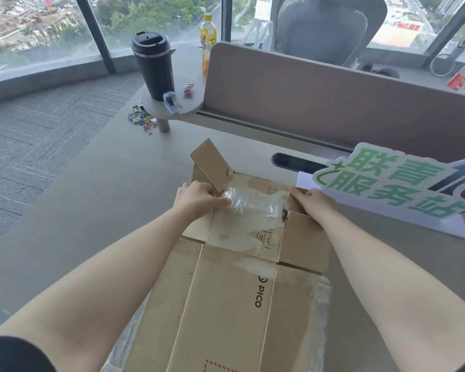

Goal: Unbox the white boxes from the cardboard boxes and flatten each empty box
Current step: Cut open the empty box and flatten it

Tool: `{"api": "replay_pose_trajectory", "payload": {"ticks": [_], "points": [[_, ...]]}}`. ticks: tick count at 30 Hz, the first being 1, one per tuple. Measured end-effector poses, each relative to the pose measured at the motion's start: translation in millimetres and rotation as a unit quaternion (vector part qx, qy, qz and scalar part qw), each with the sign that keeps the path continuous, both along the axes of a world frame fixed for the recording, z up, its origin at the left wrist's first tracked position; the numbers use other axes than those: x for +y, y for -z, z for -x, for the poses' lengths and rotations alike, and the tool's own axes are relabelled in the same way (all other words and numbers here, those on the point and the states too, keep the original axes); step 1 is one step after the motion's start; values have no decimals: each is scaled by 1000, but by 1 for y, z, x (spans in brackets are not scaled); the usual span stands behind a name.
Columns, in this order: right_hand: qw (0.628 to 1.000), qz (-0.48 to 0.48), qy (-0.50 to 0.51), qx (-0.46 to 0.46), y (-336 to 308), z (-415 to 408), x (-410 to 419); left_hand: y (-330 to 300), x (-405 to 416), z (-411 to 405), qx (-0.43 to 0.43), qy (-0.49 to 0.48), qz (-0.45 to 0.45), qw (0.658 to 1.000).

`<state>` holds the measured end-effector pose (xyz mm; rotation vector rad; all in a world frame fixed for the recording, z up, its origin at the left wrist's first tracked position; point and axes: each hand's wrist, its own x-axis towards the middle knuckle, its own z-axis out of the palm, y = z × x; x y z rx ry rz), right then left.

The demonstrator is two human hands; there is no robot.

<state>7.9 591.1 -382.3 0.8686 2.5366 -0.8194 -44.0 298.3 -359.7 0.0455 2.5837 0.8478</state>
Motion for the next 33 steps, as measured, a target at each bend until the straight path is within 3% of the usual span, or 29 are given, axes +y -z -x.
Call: {"api": "replay_pose_trajectory", "payload": {"ticks": [6,9,13,16,18,22,25,30,33], "points": [[977,-189,-85,52,-8,-8,-1,20,10,-15,75,64,161,982],[968,-198,-144,50,-3,-22,-19,39,9,-22,97,55,184,977],[964,-163,-205,38,21,-58,-54,50,9,-40,161,-6,139,977],[974,-114,-196,1,42,-70,-62,49,9,-42,230,56,126,964],[977,-100,-189,-8,55,-72,-64,52,11,-38,214,162,127,955],[973,-130,-193,2,78,-75,-65,73,13,-32,85,300,202,928],[966,-165,-199,4,90,-81,-67,97,10,-38,81,310,224,920],[953,-230,-189,54,105,-87,-69,126,7,-53,168,270,244,916],[956,-215,-187,66,108,-85,-67,129,9,-54,175,258,241,919]]}}
